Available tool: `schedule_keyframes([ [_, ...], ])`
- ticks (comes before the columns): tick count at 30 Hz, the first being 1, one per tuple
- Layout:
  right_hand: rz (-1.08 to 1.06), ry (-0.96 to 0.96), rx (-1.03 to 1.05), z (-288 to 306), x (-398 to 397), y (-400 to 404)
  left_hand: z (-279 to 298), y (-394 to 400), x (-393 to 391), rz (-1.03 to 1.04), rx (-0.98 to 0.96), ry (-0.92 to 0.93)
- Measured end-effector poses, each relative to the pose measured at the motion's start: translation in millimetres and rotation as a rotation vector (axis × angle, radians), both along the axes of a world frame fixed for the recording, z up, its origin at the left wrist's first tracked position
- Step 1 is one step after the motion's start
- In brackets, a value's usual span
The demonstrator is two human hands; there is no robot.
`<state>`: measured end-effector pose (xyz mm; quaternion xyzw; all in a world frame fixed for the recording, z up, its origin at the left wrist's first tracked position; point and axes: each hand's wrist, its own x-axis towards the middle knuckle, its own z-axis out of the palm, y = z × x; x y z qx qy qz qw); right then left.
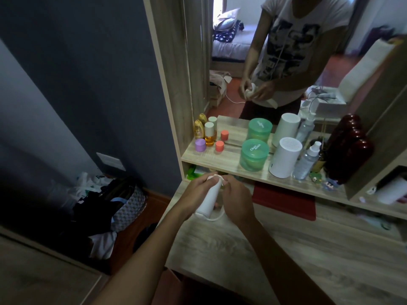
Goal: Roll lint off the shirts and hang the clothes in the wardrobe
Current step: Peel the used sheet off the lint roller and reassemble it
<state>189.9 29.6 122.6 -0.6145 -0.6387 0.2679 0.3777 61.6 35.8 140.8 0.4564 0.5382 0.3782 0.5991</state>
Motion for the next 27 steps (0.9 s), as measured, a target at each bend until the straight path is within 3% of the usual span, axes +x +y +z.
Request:
schedule_keyframes([
  [8, 0.162, 0.103, -0.116, 10.5, 12.0, 8.0, -6.2, 4.5, -1.9, -0.065, -0.089, -0.082],
  [13, 0.143, 0.157, -0.180, 7.8, 13.2, 11.5, -3.3, 13.9, 1.3, -0.114, -0.028, 0.081],
  [17, 0.341, 0.425, -0.383, 13.9, 19.0, 7.5, 7.2, 25.1, -7.1, -0.050, 0.028, 0.165],
  [20, 0.554, 0.305, -0.407, 20.4, 32.5, 4.2, 12.0, 31.9, -20.6, 0.024, 0.021, 0.164],
  [22, 0.598, 0.066, -0.410, 22.8, 38.8, 5.3, 11.9, 29.5, -26.6, 0.051, 0.056, 0.235],
  [24, 0.581, -0.138, -0.340, 18.1, 39.6, 9.2, 12.7, 22.3, -28.4, 0.118, 0.121, 0.253],
  [27, 0.400, -0.139, -0.230, 11.0, 31.8, 11.5, 13.7, 8.5, -33.5, 0.266, 0.381, 0.332],
])
